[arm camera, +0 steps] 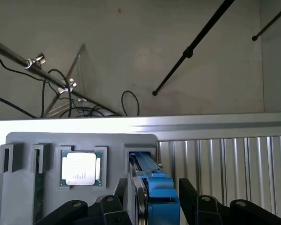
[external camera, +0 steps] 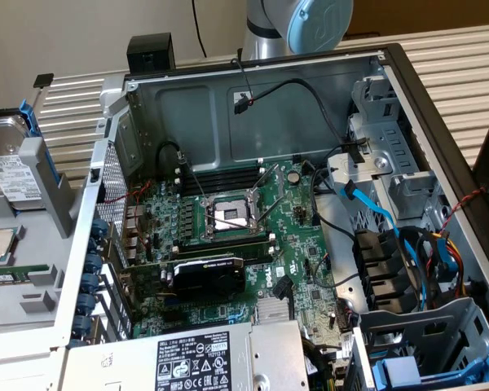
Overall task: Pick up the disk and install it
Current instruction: 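Pick up the disk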
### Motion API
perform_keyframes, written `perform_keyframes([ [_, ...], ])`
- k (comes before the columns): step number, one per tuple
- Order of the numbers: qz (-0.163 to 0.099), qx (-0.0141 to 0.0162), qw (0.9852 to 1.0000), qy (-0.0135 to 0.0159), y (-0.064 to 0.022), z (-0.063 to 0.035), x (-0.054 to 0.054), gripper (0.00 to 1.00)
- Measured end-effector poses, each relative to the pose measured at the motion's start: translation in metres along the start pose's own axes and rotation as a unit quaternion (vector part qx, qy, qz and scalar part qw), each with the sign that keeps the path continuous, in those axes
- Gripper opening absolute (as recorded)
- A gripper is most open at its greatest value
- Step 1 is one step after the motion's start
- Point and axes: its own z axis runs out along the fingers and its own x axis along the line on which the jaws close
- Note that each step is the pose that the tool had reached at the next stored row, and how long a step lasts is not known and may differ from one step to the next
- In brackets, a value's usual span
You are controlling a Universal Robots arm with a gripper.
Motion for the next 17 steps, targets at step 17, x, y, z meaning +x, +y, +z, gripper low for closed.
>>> perform_keyframes([
  [17,0.0,0.0,1.0,0.0,-0.0007,0.0001,-0.0013,0.56],
])
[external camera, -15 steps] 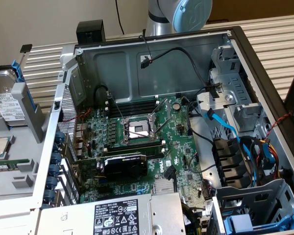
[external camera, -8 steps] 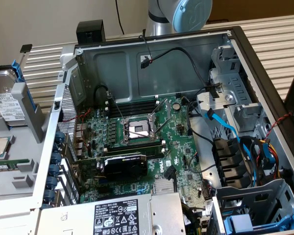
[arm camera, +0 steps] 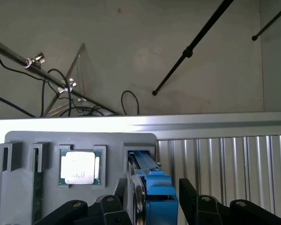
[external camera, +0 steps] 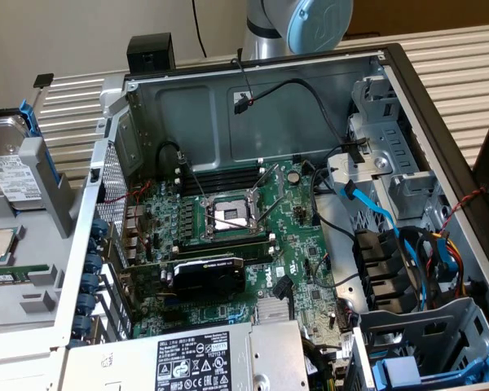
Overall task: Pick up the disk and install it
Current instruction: 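Pick up the disk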
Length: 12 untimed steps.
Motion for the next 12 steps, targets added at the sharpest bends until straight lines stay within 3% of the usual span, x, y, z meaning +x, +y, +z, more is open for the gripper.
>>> perform_keyframes([
  [6,0.0,0.0,1.0,0.0,0.0,0.0001,-0.0003,0.54],
  [7,0.0,-0.0001,1.0,0.0,0.0,0.0001,-0.0004,0.47],
  [12,0.0,-0.0012,1.0,0.0,0.0,0.0002,-0.0005,0.47],
])
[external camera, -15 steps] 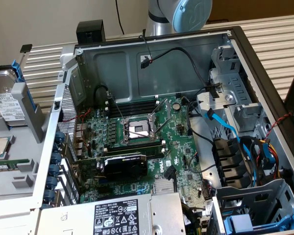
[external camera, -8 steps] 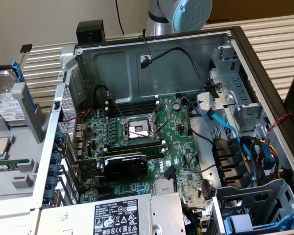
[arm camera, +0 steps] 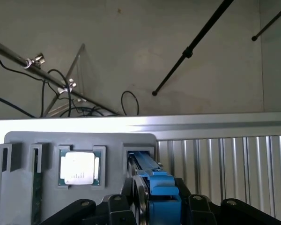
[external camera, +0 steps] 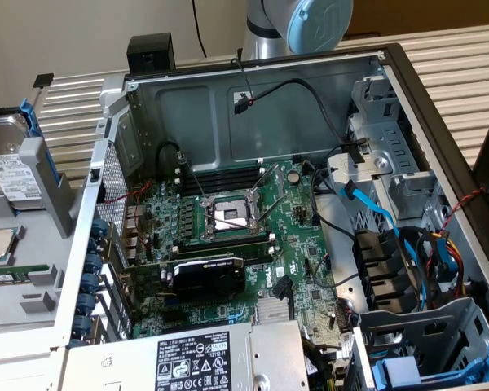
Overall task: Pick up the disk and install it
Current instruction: 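Pick up the disk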
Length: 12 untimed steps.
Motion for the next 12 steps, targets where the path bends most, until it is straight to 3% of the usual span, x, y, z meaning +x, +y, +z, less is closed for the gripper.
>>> perform_keyframes([
  [6,0.0,-0.0005,1.0,0.0002,-0.0001,-0.0001,0.0,0.47],
  [12,0.0,-0.0004,1.0,0.0022,-0.0001,-0.0004,-0.0004,0.47],
])
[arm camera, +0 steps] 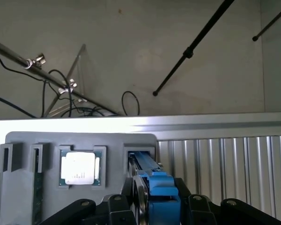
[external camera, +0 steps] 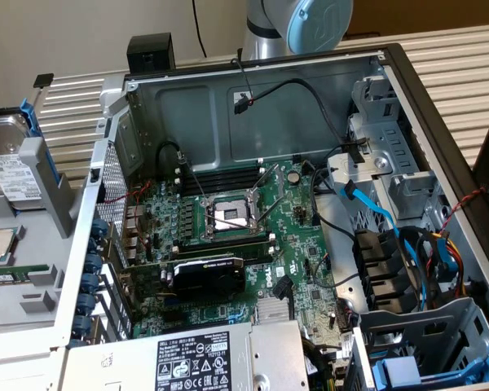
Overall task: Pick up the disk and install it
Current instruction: 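Pick up the disk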
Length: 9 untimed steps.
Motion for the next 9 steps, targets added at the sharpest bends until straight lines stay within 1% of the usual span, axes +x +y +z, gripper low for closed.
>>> perform_keyframes([
  [3,0.0,0.0001,1.0,0.0008,0.0,-0.0001,-0.0001,0.47],
  [7,0.0,0.0001,1.0,0.0009,0.0,-0.0001,-0.0001,0.47],
  [8,0.0,0.0001,1.0,0.0011,0.0,-0.0002,0.0,0.45],
  [9,0.0,0.0,1.0,0.0009,0.0,-0.0002,-0.0001,0.45],
])
